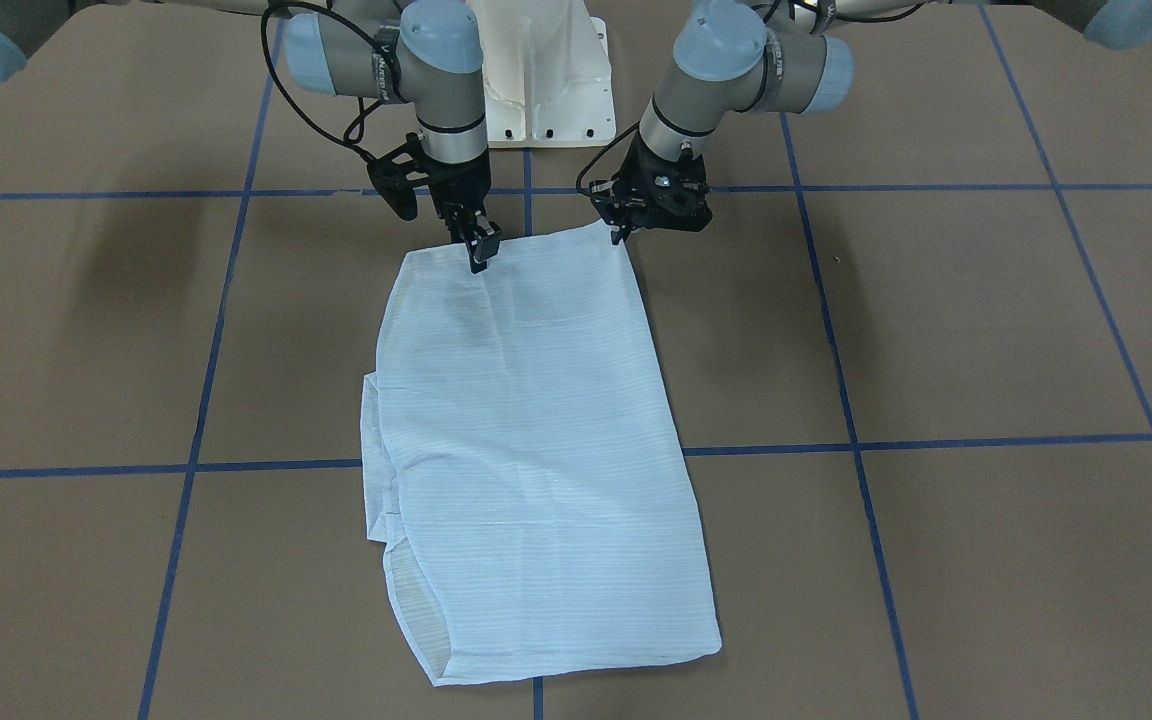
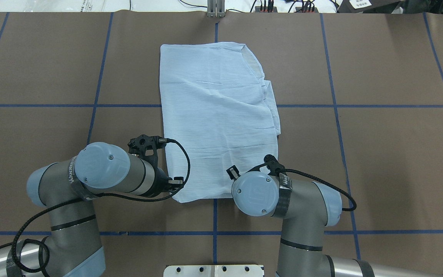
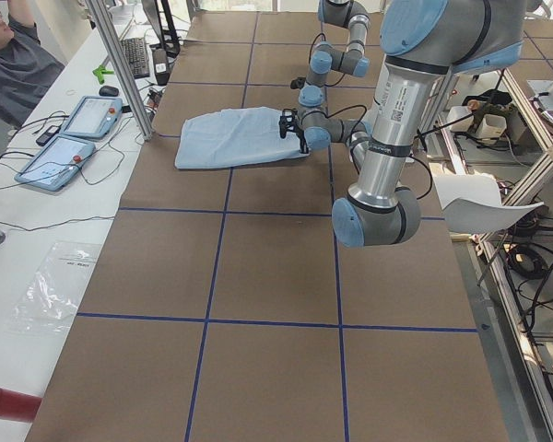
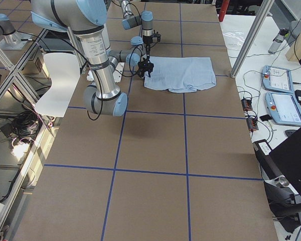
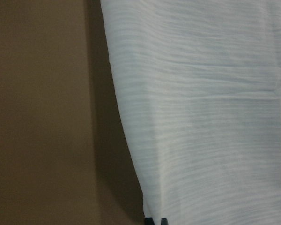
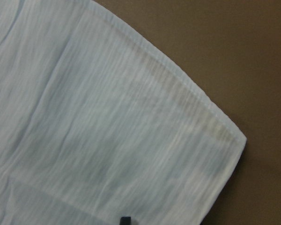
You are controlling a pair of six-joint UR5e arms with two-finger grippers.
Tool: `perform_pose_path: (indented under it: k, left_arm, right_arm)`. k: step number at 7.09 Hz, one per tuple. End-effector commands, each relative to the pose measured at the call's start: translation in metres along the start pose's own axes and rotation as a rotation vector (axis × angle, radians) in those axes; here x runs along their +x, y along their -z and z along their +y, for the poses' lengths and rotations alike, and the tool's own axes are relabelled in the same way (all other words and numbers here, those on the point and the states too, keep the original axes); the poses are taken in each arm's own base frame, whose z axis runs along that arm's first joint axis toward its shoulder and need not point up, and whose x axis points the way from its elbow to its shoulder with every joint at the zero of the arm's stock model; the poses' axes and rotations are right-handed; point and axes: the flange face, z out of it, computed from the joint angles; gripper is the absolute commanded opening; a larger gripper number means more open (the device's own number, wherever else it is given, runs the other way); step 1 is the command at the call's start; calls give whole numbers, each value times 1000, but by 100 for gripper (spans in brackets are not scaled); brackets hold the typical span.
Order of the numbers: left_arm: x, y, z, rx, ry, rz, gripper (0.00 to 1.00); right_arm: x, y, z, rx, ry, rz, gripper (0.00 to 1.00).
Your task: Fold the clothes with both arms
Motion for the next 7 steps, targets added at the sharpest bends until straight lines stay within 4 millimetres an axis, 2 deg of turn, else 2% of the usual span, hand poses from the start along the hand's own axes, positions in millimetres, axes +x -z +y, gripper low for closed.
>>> perform_pose_path:
  k: [1, 3, 4, 5, 6, 7]
  left_arm:
    - [1, 2, 0, 1, 0, 4, 0]
    - [5, 12, 3, -1, -10, 24, 0]
    - [10, 25, 5, -20, -16, 51, 0]
    - [7, 39, 12, -75, -21, 76, 0]
    - [7, 51, 19, -104, -31, 100, 0]
    - [6, 73, 26, -109, -34, 127, 0]
  right_arm:
    - [-5, 3, 3, 4, -19, -14, 0]
    - [-9, 10, 1, 3, -22, -33, 0]
    - [-13, 26, -8, -8, -28, -55, 0]
    - [-3, 46, -20, -20, -16, -64, 0]
    - [21, 80, -11, -30, 15, -35, 0]
    - [39, 122, 0, -56, 44, -20, 0]
